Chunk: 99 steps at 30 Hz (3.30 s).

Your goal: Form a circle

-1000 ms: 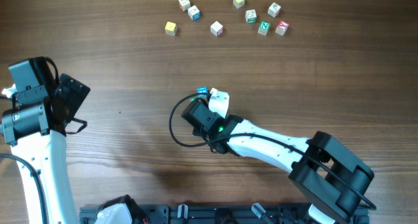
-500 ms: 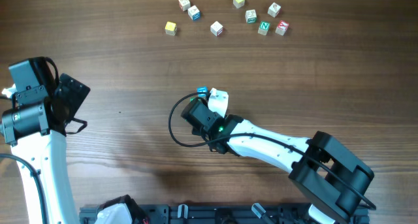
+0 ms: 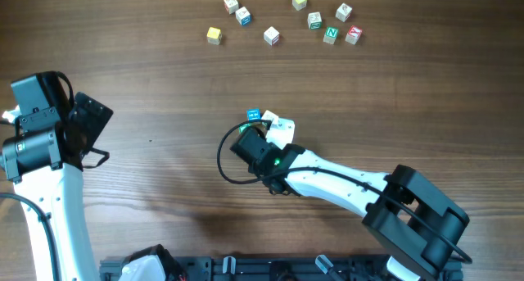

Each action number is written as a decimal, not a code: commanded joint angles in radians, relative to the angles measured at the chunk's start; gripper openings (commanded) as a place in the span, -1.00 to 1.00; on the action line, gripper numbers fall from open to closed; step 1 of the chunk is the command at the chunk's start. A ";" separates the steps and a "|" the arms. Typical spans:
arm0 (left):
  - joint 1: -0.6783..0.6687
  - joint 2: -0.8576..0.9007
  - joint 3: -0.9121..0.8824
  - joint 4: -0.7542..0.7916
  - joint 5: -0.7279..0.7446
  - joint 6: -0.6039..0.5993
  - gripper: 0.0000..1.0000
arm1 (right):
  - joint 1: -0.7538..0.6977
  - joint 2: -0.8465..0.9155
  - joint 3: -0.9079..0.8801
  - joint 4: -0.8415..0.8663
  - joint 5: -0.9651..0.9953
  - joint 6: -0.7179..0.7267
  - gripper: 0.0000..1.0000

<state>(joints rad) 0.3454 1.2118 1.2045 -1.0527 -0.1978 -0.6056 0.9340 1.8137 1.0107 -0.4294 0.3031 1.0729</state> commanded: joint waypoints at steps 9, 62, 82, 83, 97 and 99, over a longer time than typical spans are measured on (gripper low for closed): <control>0.007 0.002 0.007 0.000 -0.013 -0.012 1.00 | -0.006 -0.020 0.010 0.066 0.064 -0.130 -0.91; 0.007 0.002 0.007 0.000 -0.013 -0.012 1.00 | -0.006 -0.208 0.011 0.188 -0.161 -0.519 -0.91; 0.007 0.002 0.007 0.000 -0.013 -0.012 1.00 | -0.009 -0.103 0.010 0.084 0.000 -0.281 -0.91; 0.007 0.002 0.007 0.000 -0.013 -0.012 1.00 | -0.012 -0.129 0.010 0.037 0.042 -0.233 -0.91; 0.007 0.002 0.007 0.000 -0.013 -0.012 1.00 | -0.181 -0.135 -0.077 0.019 0.048 0.045 -0.91; 0.007 0.002 0.007 0.000 -0.013 -0.012 1.00 | -0.202 -0.108 -0.077 0.042 0.008 0.055 -0.91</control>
<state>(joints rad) 0.3454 1.2118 1.2045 -1.0523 -0.1978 -0.6056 0.7601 1.6611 0.9440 -0.4126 0.3786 1.0828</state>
